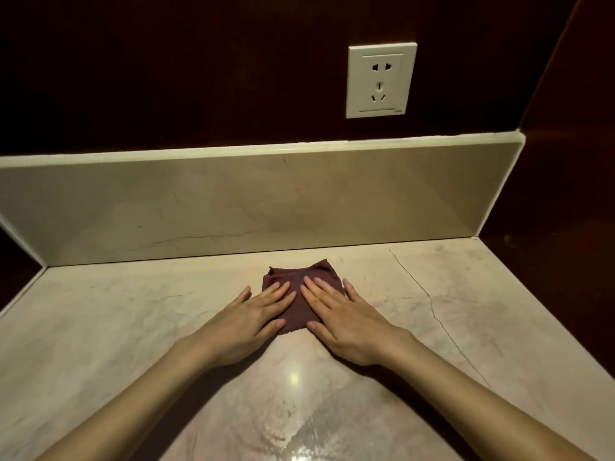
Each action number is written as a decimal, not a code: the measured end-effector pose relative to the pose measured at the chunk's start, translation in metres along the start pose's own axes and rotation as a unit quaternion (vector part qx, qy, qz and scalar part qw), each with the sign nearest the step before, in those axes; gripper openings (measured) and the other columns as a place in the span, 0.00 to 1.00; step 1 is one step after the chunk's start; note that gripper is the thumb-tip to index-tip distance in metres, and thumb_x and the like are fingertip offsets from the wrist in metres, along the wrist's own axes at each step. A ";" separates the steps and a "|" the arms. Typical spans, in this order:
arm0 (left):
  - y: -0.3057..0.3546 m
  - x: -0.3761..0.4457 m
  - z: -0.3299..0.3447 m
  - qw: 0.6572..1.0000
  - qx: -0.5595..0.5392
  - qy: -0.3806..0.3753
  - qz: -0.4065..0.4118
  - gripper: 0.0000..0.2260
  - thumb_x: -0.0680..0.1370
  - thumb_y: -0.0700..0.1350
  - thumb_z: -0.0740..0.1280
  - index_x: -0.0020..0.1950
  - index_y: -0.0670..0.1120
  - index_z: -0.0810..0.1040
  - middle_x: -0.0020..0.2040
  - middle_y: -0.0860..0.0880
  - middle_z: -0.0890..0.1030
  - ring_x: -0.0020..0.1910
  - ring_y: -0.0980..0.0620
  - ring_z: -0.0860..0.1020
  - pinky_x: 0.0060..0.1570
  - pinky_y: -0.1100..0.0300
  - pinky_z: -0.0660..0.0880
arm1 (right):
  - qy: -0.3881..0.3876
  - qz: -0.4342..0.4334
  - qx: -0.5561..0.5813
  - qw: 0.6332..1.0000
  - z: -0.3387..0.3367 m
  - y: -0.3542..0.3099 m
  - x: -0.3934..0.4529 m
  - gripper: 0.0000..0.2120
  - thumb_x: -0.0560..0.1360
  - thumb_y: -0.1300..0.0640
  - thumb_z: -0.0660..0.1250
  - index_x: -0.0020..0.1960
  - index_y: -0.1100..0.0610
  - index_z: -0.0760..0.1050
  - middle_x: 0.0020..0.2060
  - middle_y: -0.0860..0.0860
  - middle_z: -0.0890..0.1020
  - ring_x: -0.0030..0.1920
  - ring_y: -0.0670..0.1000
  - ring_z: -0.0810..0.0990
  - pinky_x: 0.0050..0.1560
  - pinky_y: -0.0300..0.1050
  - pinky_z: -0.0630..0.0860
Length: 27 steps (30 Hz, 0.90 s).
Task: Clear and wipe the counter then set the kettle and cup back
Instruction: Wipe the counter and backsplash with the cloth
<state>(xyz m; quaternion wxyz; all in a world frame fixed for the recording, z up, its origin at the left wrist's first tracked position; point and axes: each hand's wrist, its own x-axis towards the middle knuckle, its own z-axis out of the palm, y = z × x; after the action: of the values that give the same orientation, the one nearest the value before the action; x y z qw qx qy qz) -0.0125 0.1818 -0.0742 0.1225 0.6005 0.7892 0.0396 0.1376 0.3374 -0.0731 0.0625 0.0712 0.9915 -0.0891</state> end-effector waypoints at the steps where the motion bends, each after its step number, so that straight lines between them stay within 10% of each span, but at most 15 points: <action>1: 0.002 0.002 0.000 1.000 -0.001 -0.003 0.005 0.35 0.71 0.68 0.36 0.77 0.58 0.44 0.75 0.60 0.42 0.74 0.64 0.39 0.72 0.57 0.39 | 0.000 0.002 0.000 1.000 0.000 0.006 -0.002 0.28 0.82 0.45 0.44 0.78 0.51 0.38 0.77 0.45 0.39 0.76 0.43 0.36 0.74 0.50 0.32; 7: 0.043 0.029 0.001 0.999 0.013 0.000 0.033 0.24 0.83 0.55 0.49 0.78 0.56 0.46 0.76 0.59 0.42 0.76 0.61 0.41 0.73 0.57 0.40 | 0.012 0.053 0.024 0.998 -0.002 0.044 -0.032 0.27 0.82 0.44 0.44 0.78 0.48 0.38 0.76 0.41 0.38 0.75 0.41 0.35 0.74 0.54 0.32; 27: 0.217 0.179 0.019 0.978 0.063 -0.010 0.200 0.23 0.84 0.51 0.48 0.78 0.50 0.48 0.79 0.50 0.48 0.78 0.54 0.46 0.74 0.50 0.48 | 0.004 0.336 0.022 0.941 -0.017 0.168 -0.158 0.29 0.83 0.46 0.42 0.78 0.59 0.40 0.78 0.53 0.42 0.77 0.48 0.42 0.75 0.43 0.41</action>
<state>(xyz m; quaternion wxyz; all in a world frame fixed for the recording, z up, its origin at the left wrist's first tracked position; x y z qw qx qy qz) 0.1510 0.4113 -0.0730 0.0819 0.7533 0.6525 0.0074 0.3164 0.4831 -0.0633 0.0834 0.4023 0.9078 -0.0843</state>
